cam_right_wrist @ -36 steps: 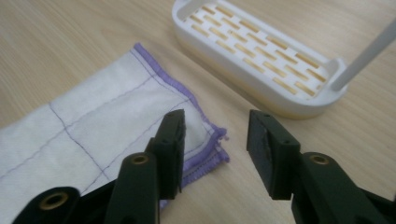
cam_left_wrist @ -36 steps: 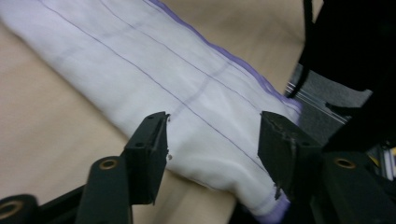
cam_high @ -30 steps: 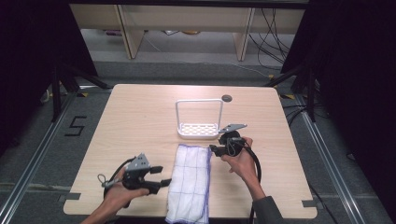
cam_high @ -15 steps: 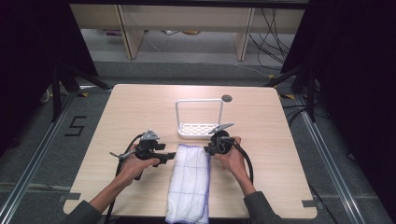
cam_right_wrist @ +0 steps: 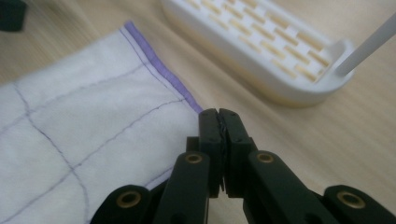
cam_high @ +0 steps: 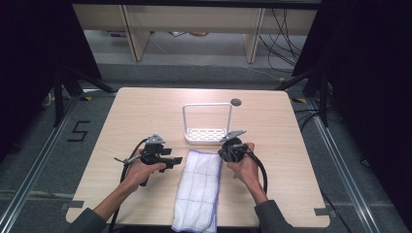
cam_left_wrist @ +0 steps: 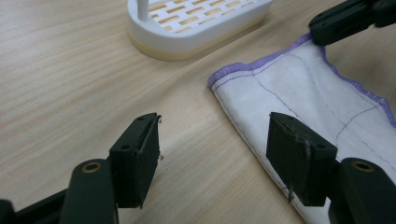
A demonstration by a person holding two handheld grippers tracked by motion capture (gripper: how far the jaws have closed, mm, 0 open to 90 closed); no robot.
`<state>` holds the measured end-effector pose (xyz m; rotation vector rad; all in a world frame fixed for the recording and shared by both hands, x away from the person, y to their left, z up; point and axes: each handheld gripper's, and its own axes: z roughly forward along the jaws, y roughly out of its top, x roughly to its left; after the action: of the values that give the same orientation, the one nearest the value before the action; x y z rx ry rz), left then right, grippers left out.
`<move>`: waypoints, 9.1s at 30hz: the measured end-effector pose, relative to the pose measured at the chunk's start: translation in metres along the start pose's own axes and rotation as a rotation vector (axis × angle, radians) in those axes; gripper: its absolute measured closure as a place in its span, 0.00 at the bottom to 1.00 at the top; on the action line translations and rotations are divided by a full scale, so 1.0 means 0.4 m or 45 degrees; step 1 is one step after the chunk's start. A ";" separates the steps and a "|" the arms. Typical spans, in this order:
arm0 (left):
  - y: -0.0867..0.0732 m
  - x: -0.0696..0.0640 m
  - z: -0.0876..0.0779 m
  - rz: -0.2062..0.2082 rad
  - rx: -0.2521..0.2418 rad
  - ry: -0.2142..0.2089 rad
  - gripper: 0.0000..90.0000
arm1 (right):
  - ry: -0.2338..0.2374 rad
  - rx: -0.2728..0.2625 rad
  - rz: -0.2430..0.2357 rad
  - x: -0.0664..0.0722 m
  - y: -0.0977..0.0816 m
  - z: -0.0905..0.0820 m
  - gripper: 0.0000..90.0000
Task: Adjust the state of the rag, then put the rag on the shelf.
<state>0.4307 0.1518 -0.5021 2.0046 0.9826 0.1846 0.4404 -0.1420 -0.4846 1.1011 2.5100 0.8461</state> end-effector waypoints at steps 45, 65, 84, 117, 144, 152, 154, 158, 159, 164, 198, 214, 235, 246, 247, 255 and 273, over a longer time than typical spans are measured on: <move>0.059 -0.060 0.140 0.252 0.138 -0.050 0.76 | -0.030 0.104 0.144 0.012 -0.010 0.024 0.55; 0.054 -0.062 0.129 0.280 0.115 -0.078 0.91 | 0.094 0.021 0.049 0.016 -0.008 0.031 0.94; 0.088 -0.093 0.023 0.272 -0.018 -0.124 0.91 | 0.160 -0.126 -0.001 0.041 0.025 -0.061 0.95; 0.132 -0.127 -0.098 0.291 -0.160 -0.163 0.92 | 0.205 -0.260 -0.031 0.083 0.063 -0.180 0.95; 0.364 -0.218 -0.287 0.362 -0.324 -0.201 0.92 | 0.159 -0.518 -0.062 0.061 0.177 -0.444 0.95; 0.416 -0.205 -0.279 0.348 -0.332 -0.152 0.92 | 0.121 -0.523 -0.053 0.030 0.222 -0.465 0.95; 0.428 -0.199 -0.274 0.342 -0.330 -0.139 0.92 | 0.116 -0.524 -0.048 0.021 0.234 -0.466 0.95; 0.460 -0.184 -0.261 0.320 -0.331 -0.109 0.92 | 0.104 -0.527 -0.041 -0.001 0.266 -0.464 0.95; 0.467 -0.181 -0.259 0.322 -0.332 -0.101 0.92 | 0.097 -0.526 -0.027 -0.004 0.271 -0.464 0.95; 0.494 -0.174 -0.256 0.318 -0.336 -0.080 0.92 | 0.074 -0.541 -0.018 -0.027 0.303 -0.464 0.95; 0.654 -0.009 -0.117 0.153 -0.442 0.065 0.92 | -0.082 -0.561 0.151 -0.175 0.490 -0.333 0.95; 0.605 0.073 -0.004 0.079 -0.321 0.060 0.91 | -0.101 -0.405 0.204 -0.221 0.481 -0.205 0.94; 0.529 0.095 0.069 0.040 -0.114 0.015 0.91 | -0.071 -0.181 0.241 -0.231 0.433 -0.096 0.93; 0.522 0.084 0.070 0.041 -0.055 0.007 0.84 | -0.106 -0.145 0.280 -0.242 0.427 -0.089 0.78; 0.523 0.083 0.065 0.033 -0.069 0.010 0.83 | -0.111 -0.153 0.281 -0.246 0.426 -0.092 0.77; 0.529 0.084 0.040 0.015 -0.088 0.031 0.73 | -0.137 -0.194 0.278 -0.260 0.423 -0.120 0.70; 0.510 0.087 -0.042 0.018 -0.082 0.095 0.48 | -0.109 -0.239 0.266 -0.246 0.401 -0.175 0.61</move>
<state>0.5629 0.1240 -0.3445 1.9583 0.9972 0.2973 0.5677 -0.1564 -0.3297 1.3198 2.2218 1.0415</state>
